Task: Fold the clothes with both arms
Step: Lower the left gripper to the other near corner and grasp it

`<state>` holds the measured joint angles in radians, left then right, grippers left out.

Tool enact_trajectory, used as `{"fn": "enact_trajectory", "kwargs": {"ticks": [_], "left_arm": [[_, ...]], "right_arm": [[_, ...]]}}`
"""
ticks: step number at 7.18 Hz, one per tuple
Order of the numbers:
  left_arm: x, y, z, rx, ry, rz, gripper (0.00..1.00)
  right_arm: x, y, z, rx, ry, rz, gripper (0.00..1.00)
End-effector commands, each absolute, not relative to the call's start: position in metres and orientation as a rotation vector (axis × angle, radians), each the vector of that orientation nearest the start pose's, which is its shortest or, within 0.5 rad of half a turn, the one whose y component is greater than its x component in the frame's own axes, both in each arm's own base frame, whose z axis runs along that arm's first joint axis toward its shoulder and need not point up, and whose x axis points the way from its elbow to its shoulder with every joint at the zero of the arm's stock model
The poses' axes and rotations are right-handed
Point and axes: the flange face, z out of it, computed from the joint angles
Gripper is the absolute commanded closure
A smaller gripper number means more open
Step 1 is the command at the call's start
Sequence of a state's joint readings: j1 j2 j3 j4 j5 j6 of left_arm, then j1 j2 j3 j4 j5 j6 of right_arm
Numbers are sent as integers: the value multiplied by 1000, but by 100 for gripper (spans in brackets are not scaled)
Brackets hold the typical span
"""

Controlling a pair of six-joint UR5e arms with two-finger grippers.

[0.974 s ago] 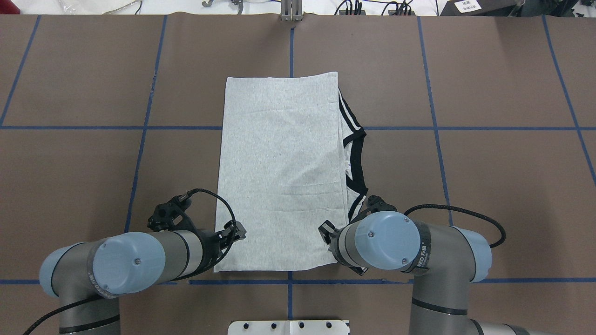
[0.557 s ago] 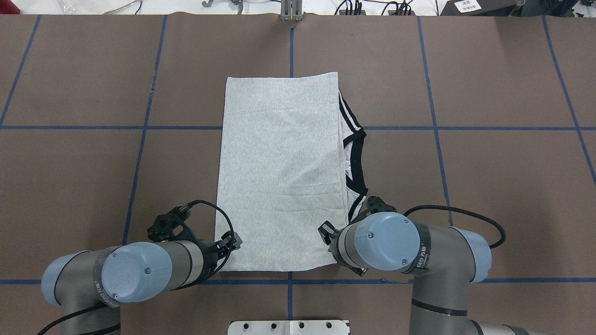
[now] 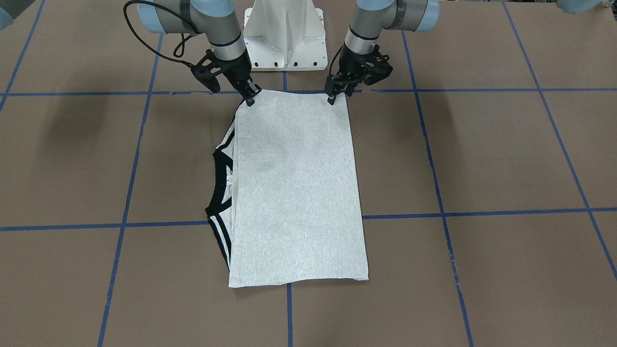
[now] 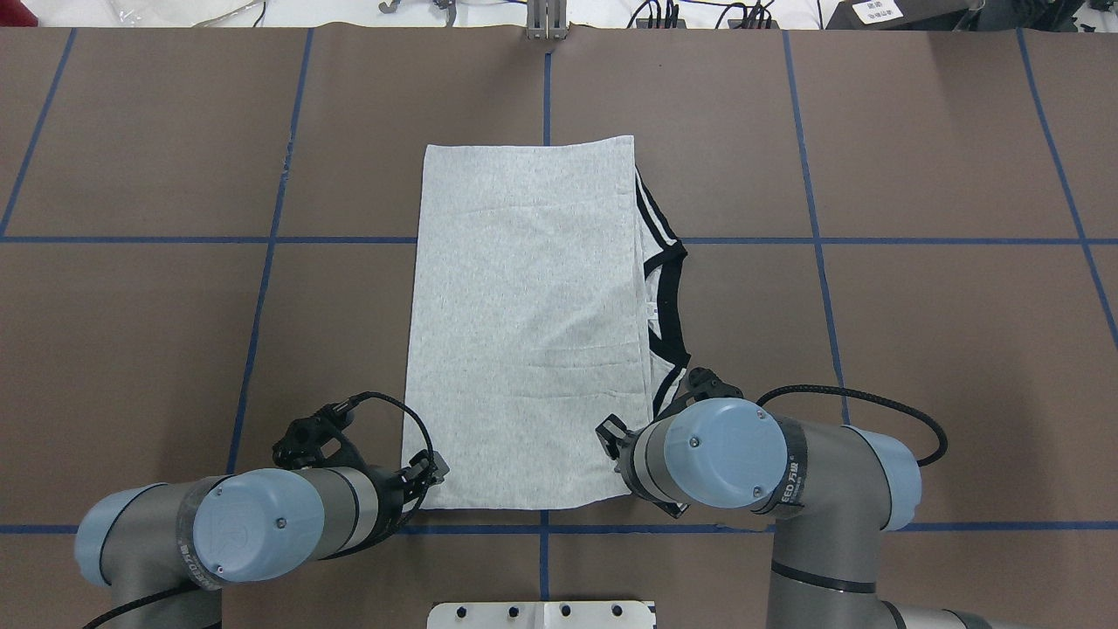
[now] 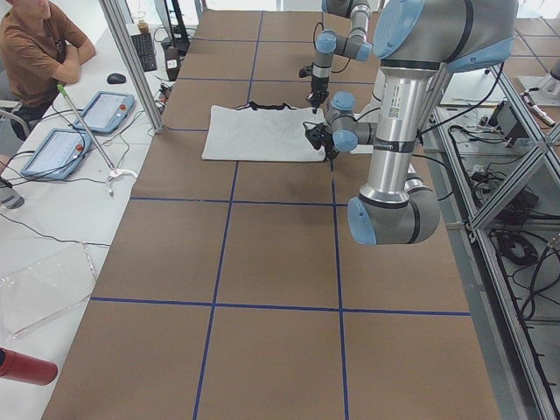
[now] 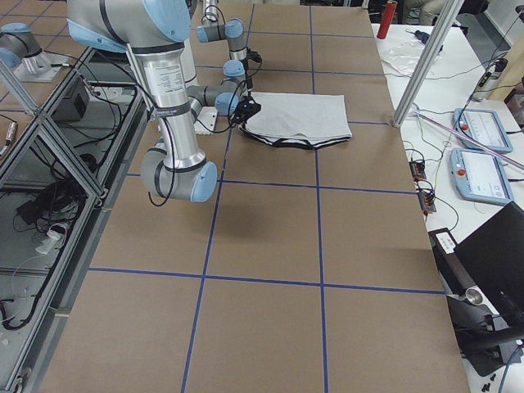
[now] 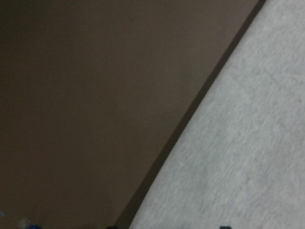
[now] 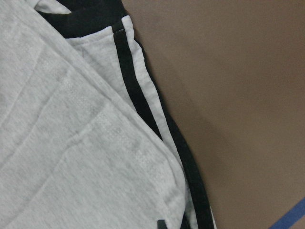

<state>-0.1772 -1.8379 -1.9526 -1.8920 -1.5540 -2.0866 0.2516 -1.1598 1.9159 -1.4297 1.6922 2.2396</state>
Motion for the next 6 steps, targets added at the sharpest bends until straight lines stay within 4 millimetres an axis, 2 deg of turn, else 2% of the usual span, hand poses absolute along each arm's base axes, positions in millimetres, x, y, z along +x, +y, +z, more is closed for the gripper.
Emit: {"fn": "enact_trajectory", "kwargs": {"ticks": [1, 2, 3, 5, 6], "left_arm": [[533, -227, 312, -157, 965, -642, 36], [533, -227, 312, -171, 959, -671, 74], [531, -227, 308, -172, 967, -672, 100], [529, -226, 307, -172, 970, -672, 100], [519, -224, 295, -172, 984, -659, 100]], "right_arm": [[-546, -265, 265, -307, -881, 800, 100], [-545, -265, 264, -307, -884, 799, 100], [-544, -265, 263, -308, -886, 799, 100], [-544, -265, 264, -307, -885, 799, 100], [-543, -266, 264, -307, -885, 801, 100]]}}
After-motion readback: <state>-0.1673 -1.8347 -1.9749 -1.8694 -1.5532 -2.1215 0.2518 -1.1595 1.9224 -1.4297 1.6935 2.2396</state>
